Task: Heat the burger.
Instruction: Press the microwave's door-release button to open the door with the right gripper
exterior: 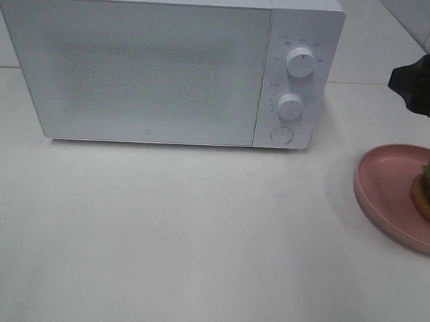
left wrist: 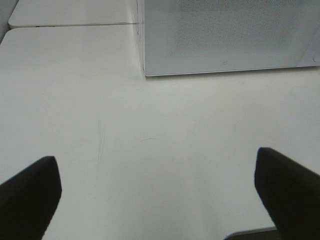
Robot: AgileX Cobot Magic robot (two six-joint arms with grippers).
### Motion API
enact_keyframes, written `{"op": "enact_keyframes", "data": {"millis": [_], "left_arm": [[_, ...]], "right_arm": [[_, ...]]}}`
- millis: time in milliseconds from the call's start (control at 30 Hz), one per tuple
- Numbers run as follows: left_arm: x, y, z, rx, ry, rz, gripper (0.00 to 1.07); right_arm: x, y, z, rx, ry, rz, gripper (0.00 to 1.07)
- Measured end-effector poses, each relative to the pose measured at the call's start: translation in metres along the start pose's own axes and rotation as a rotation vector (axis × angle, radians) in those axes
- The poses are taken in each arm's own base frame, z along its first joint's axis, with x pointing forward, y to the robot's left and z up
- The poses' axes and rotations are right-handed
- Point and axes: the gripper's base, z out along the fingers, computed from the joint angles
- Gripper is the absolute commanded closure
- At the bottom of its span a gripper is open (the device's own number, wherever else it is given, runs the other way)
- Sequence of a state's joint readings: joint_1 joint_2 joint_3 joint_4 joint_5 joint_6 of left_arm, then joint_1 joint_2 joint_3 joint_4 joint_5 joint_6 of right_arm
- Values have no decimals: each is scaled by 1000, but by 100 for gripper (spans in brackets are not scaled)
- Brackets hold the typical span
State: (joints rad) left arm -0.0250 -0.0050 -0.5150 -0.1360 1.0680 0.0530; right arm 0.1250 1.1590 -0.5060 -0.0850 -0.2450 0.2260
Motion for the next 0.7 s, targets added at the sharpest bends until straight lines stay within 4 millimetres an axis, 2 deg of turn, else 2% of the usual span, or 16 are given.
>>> {"op": "enact_keyframes", "data": {"millis": [67,167,267,333,400,533,700], "left_arm": [[0,0,0,0,0,0,9],[0,0,0,0,0,0,9],[0,0,0,0,0,0,9],[0,0,0,0,0,0,9],[0,0,0,0,0,0,9],[0,0,0,0,0,0,9],[0,0,0,0,0,0,9]], "right_arm": [[9,-1,7,-12,-28,-32,32],[12,-1,8,-14,-35,-44,32],[20,-2,12,-15,-70,-61,32],[32,-5,18,4,-100,-73,32],[34,-5,18,8,-111,-77,32],[42,0,22,19,-130,-100,32],[55,21,32,30,-172,-155,32]]}}
